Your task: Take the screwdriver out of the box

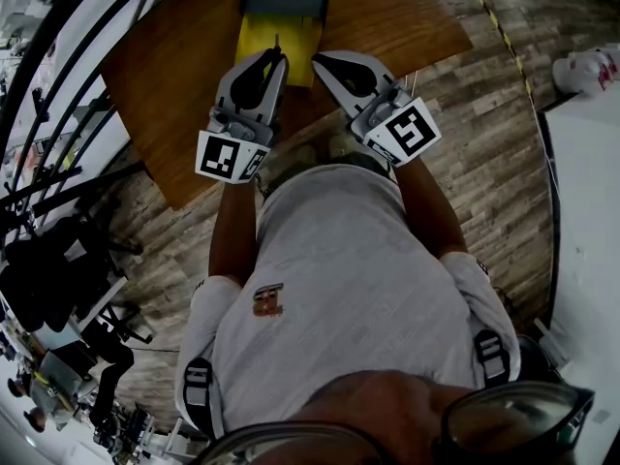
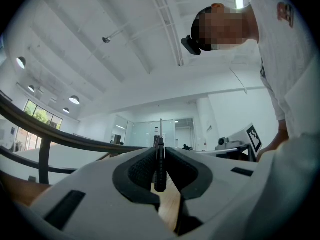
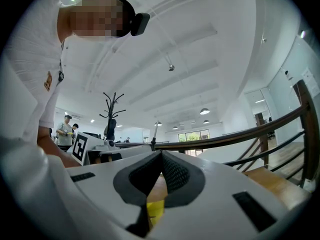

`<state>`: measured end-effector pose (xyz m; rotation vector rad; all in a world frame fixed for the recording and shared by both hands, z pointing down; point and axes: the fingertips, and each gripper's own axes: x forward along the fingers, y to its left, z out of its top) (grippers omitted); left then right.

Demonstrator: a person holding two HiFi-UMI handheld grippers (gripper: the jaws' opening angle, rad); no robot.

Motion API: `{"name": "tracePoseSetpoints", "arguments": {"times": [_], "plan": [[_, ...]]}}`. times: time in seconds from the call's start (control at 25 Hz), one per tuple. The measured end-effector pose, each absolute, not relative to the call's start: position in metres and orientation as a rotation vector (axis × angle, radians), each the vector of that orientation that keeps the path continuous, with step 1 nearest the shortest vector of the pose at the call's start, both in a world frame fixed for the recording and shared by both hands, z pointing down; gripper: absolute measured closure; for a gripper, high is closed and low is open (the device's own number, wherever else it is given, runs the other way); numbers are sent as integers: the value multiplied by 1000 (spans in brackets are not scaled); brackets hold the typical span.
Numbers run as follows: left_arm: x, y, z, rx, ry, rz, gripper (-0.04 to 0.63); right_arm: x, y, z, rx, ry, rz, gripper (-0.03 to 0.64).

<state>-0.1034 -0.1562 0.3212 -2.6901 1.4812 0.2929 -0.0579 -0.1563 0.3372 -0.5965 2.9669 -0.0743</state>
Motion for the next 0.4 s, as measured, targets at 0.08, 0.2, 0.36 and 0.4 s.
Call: {"name": "tracePoseSetpoints", "arguments": {"times": [0.08,0.2,0.36,0.4], "plan": [[-101,-155,320,-2690,1476,287,524,-57,-155,336,-592,2969,-72,584],[-100,-156,319,-2689,1473,284,523,-57,-155,336,-587,2972,-71,584],[-98,-154,320,-2688,1471,280,523,-56,-154,337,-583,2975,-70,584],[-97,-154,320,-2689,1471,279,525,-55,-153,337,-583,2977,-70,584]]}}
